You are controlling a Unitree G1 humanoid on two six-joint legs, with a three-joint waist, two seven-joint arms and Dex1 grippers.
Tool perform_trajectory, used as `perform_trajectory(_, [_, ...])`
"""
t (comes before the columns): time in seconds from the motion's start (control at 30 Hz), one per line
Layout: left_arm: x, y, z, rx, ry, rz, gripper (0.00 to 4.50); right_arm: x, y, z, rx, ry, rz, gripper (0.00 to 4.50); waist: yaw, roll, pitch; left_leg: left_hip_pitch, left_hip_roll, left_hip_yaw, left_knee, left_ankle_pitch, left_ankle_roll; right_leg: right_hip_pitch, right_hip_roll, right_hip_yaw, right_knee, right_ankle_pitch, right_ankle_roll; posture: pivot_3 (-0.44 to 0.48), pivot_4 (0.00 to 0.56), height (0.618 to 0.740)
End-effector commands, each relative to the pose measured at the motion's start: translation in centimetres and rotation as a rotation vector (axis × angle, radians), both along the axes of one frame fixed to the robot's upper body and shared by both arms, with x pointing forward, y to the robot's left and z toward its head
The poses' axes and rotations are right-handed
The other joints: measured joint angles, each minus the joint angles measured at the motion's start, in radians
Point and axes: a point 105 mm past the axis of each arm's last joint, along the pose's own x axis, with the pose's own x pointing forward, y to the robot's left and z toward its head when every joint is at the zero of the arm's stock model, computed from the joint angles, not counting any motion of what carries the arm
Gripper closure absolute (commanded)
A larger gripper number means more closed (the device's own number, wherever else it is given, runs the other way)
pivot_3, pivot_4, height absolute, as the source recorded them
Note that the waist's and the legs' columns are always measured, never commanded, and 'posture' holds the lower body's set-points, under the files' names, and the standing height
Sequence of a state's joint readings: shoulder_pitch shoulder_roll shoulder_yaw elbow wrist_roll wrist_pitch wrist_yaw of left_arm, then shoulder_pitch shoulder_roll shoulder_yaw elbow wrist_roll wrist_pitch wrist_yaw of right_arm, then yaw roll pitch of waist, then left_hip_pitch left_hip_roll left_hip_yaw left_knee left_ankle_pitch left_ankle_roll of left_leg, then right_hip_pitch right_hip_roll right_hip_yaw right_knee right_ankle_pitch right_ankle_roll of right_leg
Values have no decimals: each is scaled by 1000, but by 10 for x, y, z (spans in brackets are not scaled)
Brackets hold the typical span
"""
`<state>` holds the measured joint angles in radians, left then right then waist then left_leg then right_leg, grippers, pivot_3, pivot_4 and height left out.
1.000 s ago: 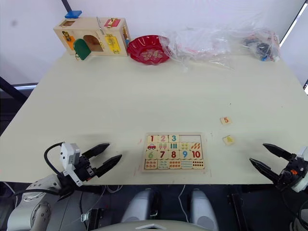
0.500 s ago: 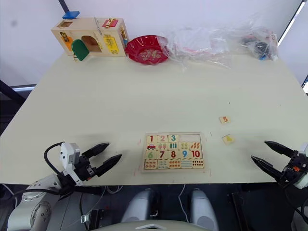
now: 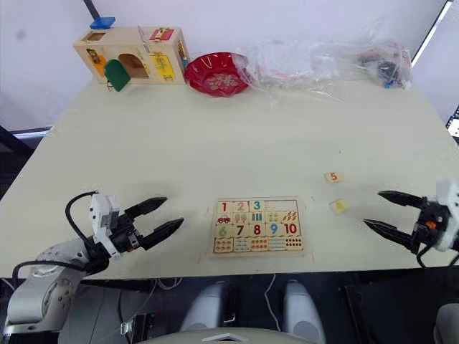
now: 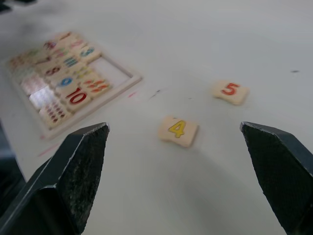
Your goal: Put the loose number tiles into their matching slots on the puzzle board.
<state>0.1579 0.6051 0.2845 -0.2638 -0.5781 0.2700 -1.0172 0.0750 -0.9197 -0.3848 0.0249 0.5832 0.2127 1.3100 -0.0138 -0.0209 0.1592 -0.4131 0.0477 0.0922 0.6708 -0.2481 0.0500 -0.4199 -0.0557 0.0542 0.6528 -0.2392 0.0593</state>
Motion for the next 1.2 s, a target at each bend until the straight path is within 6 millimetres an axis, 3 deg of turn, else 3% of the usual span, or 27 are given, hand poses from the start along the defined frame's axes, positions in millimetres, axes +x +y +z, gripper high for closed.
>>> perform_trajectory(0.03, [-8, -2, 18, 0, -57, -167, 77, 10, 10, 11, -87, 11, 159, 0, -2, -1, 0, 0, 0, 0, 0, 0, 0, 0, 0, 0, 0, 0, 1, 0, 150, 740])
perform_trajectory(0.17, [-19, -1, 30, -28, -29, -373, 77, 23, 18, 14, -176, 13, 298, 0, 1, -1, 0, 0, -1, 0, -1, 0, 0, 0, 2, -2, -2, 2, 3, 0, 150, 740])
perform_trajectory(0.3, [-23, 4, 38, -62, -19, -473, 77, 37, 21, 9, -247, 45, 382, 0, 1, 0, 1, -1, -1, -1, -1, 0, 0, 0, 2, -4, -2, 2, 3, 0, 150, 740])
perform_trajectory(0.53, [-28, 10, 33, -48, -10, -495, 77, 55, 25, -13, -386, 56, 471, 0, -1, 0, 1, -2, 0, -3, -1, 0, 0, 0, 2, -7, -1, 2, 3, 0, 150, 740])
perform_trajectory(0.93, [-36, 17, 28, -51, -54, -494, 77, 72, 32, -31, -459, 60, 540, 0, -1, 0, 1, -2, 3, -4, -1, 0, 0, 0, 1, -7, -1, 2, 2, 0, 150, 740])
perform_trajectory(1.03, [-37, 20, 26, -50, -60, -474, 0, 72, 31, -33, -452, 63, 538, 853, -2, 0, 1, -2, 3, -4, -1, 0, 0, 1, 1, -7, -1, 2, 2, 0, 150, 740])
perform_trajectory(1.13, [-38, 22, 24, -50, -59, -465, 0, 71, 29, -35, -462, 61, 540, 2245, -3, 0, 1, -1, 4, -3, -1, 0, 0, 0, 1, -7, -1, 2, 2, 0, 150, 740])
perform_trajectory(1.2, [-38, 22, 24, -49, -59, -461, 0, 72, 28, -34, -464, 50, 537, 2245, -3, 0, 1, -1, 4, -2, -1, 0, 0, 0, 1, -6, -1, 2, 2, 0, 150, 740])
